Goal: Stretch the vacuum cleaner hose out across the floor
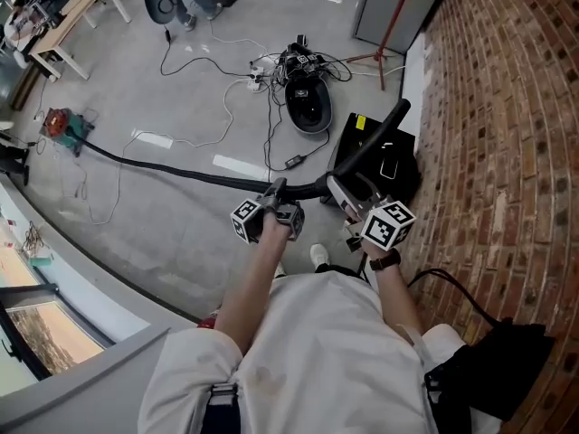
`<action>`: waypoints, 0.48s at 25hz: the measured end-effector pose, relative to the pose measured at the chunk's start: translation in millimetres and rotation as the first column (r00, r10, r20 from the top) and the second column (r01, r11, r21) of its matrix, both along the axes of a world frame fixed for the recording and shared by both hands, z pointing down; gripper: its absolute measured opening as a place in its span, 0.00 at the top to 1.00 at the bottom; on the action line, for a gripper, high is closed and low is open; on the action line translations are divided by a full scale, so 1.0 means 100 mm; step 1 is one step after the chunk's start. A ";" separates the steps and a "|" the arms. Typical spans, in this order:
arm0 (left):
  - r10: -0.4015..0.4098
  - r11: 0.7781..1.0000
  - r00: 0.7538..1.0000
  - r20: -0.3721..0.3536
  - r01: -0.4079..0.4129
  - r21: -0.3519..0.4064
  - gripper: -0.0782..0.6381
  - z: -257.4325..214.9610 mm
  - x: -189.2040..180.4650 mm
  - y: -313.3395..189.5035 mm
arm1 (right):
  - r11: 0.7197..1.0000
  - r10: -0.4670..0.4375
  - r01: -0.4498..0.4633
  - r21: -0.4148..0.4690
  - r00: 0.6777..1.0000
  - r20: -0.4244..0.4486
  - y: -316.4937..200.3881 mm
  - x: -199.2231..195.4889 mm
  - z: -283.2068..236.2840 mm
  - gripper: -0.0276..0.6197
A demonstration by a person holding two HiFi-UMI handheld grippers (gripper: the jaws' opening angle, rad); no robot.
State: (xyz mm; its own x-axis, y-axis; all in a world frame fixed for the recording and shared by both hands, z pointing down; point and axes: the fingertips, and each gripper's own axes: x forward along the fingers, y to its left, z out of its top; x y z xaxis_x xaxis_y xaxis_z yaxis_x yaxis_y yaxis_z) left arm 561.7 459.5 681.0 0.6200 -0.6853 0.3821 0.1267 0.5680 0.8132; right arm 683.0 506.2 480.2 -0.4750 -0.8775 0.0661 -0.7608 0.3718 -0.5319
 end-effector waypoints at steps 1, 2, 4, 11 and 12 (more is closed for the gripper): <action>0.016 1.000 1.000 0.001 -0.016 -0.006 0.62 0.02 0.04 0.04 | 1.000 0.006 -0.006 0.000 1.000 -0.015 0.02 0.05 0.02 0.68; 0.029 1.000 1.000 0.000 -0.029 -0.011 0.62 0.03 0.07 0.06 | 1.000 0.011 -0.011 0.006 1.000 -0.026 0.04 0.10 0.04 0.68; 0.056 0.998 0.998 -0.004 -0.056 -0.026 0.62 0.01 0.15 0.09 | 1.000 0.014 -0.013 0.018 1.000 -0.020 0.10 0.18 0.06 0.68; 0.136 0.991 0.991 -0.004 -0.136 0.000 0.62 -0.15 0.28 0.06 | 0.998 0.037 -0.042 0.038 0.993 0.109 0.20 0.37 -0.06 0.68; 0.138 0.990 0.990 -0.010 -0.138 0.010 0.62 -0.21 0.30 0.01 | 0.998 0.039 -0.043 0.049 0.996 0.084 0.17 0.37 -0.11 0.68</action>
